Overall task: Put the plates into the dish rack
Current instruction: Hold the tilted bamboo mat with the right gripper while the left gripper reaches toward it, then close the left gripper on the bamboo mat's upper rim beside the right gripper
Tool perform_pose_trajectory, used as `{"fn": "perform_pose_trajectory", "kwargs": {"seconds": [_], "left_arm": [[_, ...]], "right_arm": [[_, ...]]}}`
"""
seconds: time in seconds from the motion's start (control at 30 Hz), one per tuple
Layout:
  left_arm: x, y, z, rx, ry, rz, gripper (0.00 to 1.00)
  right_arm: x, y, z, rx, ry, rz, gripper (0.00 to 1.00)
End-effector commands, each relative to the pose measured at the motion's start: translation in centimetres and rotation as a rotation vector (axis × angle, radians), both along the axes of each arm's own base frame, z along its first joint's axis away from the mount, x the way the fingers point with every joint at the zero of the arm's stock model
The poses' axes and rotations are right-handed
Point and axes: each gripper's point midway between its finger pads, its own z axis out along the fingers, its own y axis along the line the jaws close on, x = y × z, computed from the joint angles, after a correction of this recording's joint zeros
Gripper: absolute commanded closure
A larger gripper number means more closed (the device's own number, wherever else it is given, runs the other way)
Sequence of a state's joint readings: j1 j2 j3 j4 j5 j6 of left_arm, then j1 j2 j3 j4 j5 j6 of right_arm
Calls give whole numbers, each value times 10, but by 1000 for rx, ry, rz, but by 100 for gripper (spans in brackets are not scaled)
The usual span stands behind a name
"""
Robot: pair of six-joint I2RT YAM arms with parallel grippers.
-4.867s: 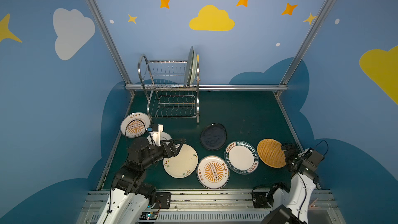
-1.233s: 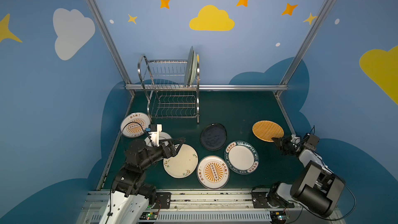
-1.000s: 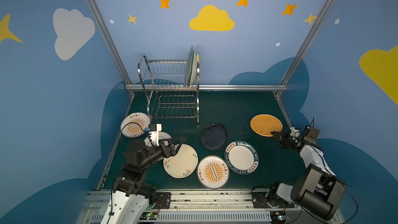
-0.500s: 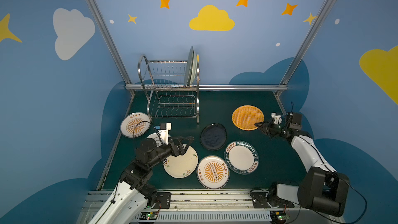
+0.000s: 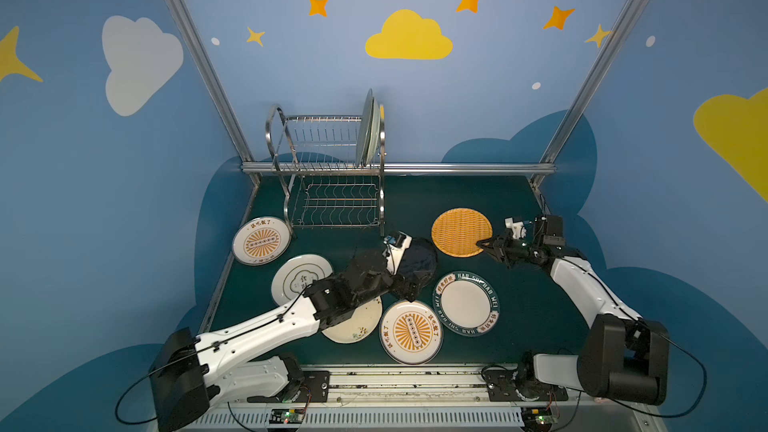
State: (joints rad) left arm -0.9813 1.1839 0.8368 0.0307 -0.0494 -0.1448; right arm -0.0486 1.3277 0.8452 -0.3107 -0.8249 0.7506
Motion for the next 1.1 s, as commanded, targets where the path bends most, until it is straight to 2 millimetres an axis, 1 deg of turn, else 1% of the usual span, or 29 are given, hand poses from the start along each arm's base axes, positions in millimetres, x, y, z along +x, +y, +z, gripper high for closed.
{"fn": "perform_pose_trajectory", "kwargs": {"seconds": [0.0, 0.13, 0.3, 0.37, 0.5, 0.63, 0.77, 0.9, 0.97, 1.07], "left_arm": [[8, -20, -3, 213, -228, -80, 0], [11, -47, -19, 379, -364, -187, 0], [20, -64, -33, 542, -507, -248, 0], [23, -71, -37, 575, -567, -263, 0], [31, -82, -49, 651, -652, -290, 3], [43, -93, -52, 688, -733, -262, 7], [53, -105, -56, 712, -769, -245, 14], [56, -115, -59, 712, -775, -253, 24], [58, -119, -62, 717, -776, -261, 31], [61, -122, -68, 725, -765, -271, 37]], "right_arm": [[-1, 8, 7, 23, -46, 51, 100], [-2, 10, 4, 32, -36, 59, 100], [-5, 15, 1, 58, -26, 80, 100], [-5, 15, -1, 61, -20, 79, 100], [-4, 19, -2, 82, -10, 94, 100], [-5, 21, -1, 95, -9, 100, 100], [-6, 23, -2, 103, -1, 105, 100], [-6, 25, -5, 118, 15, 113, 100], [-6, 26, -7, 123, 22, 115, 100], [-5, 26, -8, 128, 28, 116, 100]]}}
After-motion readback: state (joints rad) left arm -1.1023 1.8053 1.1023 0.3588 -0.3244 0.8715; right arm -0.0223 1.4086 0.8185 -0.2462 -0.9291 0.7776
